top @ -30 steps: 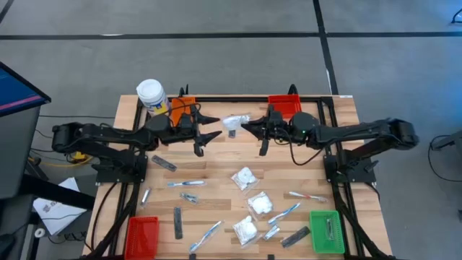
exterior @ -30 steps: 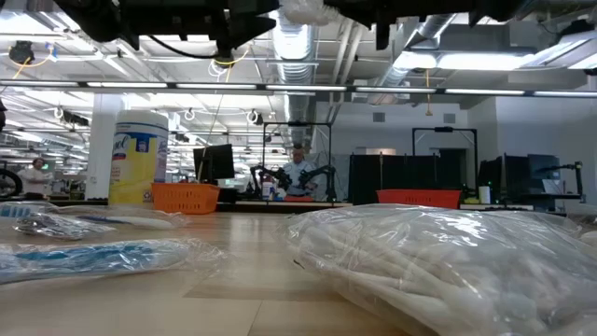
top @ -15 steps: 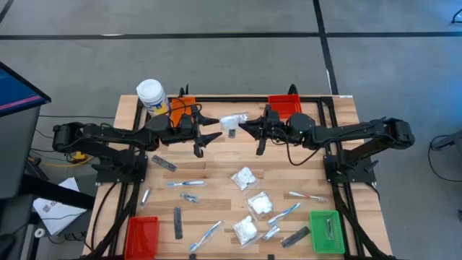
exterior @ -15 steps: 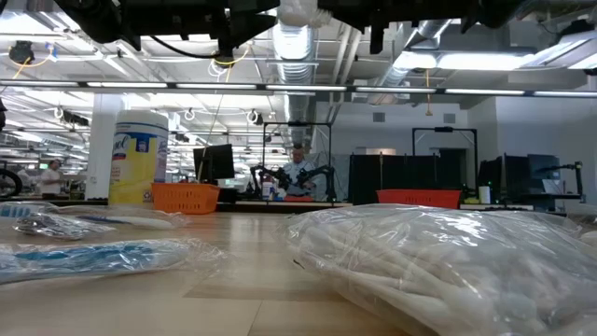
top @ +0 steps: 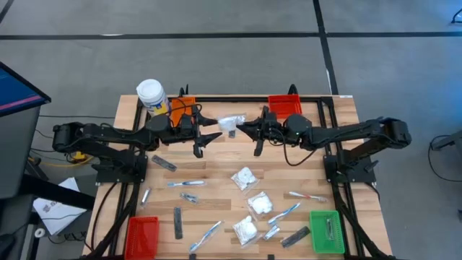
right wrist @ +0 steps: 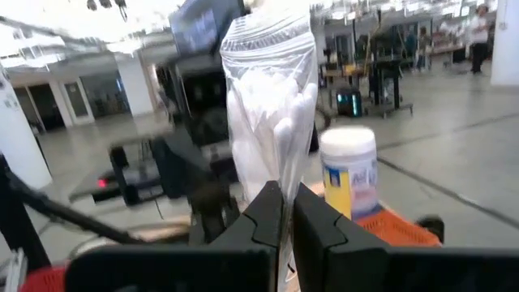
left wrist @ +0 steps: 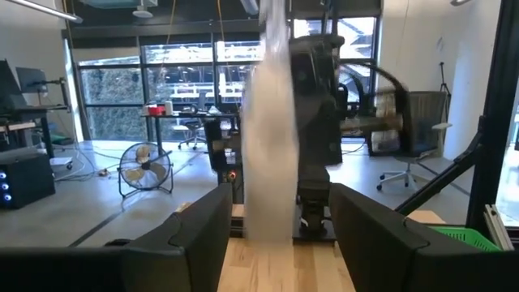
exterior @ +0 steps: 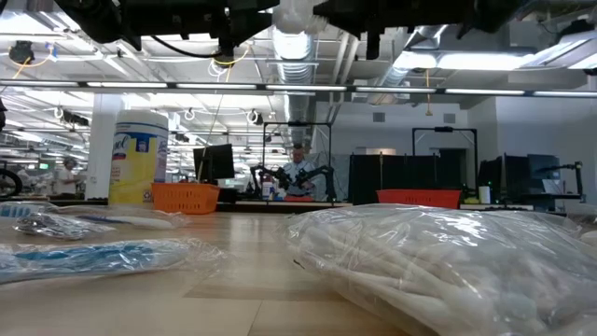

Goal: Pick & Place Travel size toiletries
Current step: Put the cotton pack into the top red bin

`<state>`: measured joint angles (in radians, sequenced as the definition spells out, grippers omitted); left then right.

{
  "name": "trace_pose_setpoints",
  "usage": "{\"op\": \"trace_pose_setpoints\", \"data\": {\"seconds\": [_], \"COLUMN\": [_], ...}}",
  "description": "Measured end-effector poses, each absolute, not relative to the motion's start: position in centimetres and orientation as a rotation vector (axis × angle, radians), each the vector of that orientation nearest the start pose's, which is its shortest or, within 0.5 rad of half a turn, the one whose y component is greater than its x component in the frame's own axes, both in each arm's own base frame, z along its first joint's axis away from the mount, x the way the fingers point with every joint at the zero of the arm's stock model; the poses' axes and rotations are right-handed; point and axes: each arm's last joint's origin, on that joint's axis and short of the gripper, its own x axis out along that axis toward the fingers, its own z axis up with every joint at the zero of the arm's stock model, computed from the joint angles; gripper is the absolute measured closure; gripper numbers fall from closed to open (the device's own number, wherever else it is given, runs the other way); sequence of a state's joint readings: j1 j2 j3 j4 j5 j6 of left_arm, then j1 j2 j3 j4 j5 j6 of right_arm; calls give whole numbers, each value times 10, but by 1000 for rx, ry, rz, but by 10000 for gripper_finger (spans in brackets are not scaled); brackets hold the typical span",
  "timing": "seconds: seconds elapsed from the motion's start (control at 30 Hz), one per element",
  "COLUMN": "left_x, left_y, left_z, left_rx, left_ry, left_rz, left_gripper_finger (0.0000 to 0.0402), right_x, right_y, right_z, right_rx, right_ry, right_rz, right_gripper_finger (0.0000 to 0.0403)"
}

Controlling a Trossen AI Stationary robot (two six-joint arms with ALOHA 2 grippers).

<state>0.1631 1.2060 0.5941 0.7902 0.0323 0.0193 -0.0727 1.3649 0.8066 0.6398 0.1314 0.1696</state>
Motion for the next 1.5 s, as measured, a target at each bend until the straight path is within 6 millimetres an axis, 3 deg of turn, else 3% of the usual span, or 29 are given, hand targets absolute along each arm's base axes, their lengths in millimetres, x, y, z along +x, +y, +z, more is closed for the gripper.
{"op": "trace_pose_setpoints", "data": {"seconds": [1.1, 1.23, 1.43, 1.5], "left_x": [263, 263, 263, 263], "left_y": [42, 42, 42, 42], "left_z": [266, 266, 266, 265], "left_rx": [37, 31, 18, 12], "left_ry": [-192, -192, -187, -184], "left_rz": [133, 132, 111, 110], "left_gripper_finger": [210, 247, 374, 385], "right_x": [304, 304, 304, 304], "right_y": [-26, -26, -26, -26], "right_z": [290, 290, 290, 289], "right_rx": [168, 167, 155, 152], "right_ry": [-113, -113, -105, -93], "right_rz": [-194, -194, -194, -195], "right_gripper_finger": [396, 396, 388, 374]}}
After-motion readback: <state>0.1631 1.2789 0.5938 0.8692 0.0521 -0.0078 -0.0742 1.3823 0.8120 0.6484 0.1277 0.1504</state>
